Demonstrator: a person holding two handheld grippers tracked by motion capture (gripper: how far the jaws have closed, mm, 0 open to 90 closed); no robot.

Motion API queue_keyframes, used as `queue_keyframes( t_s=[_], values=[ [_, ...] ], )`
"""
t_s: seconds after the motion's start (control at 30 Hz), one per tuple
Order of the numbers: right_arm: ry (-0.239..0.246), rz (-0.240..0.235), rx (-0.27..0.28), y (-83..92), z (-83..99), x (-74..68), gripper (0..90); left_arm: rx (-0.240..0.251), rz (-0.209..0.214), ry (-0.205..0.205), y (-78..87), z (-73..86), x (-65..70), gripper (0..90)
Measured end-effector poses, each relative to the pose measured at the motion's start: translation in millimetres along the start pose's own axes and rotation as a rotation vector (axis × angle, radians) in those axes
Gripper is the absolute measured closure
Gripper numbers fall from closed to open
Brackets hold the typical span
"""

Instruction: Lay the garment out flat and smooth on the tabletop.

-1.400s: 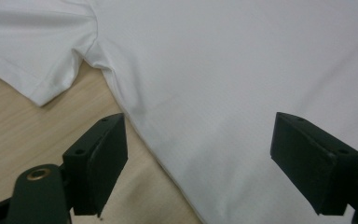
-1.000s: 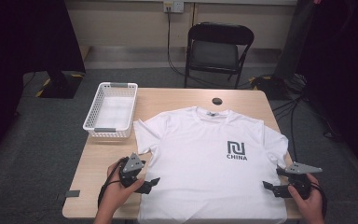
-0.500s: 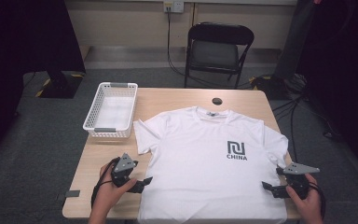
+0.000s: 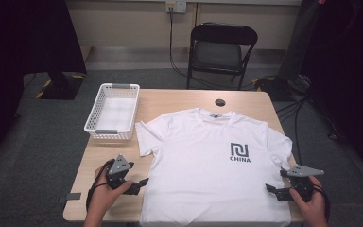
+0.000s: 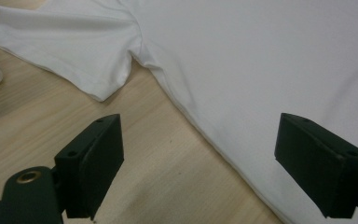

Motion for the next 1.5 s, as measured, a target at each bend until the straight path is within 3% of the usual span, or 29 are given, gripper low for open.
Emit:
queue_keyframes(
  t_s=[0.23, 1.5],
  values=[
    [0.000, 0.000, 0.000, 0.0, 0.0, 0.0, 9.9, -0.019, 0.000, -0.007, 0.9, 5.8, -4.1, 15.2],
    [0.000, 0.000, 0.000, 0.0, 0.0, 0.0, 9.9, -0.049, -0.018, 0.054, 4.0, 32.8, -26.8, 15.4]
  ],
)
Point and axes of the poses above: each handheld gripper's, and its own axes: y roughly backward along the jaws, z roughly out of its underside, x roughly to its right, the point moved 4 cm from there along -y, roughly forward along the jaws, and after that the axes turned 14 degrees about -x, right-handed, at the moved point
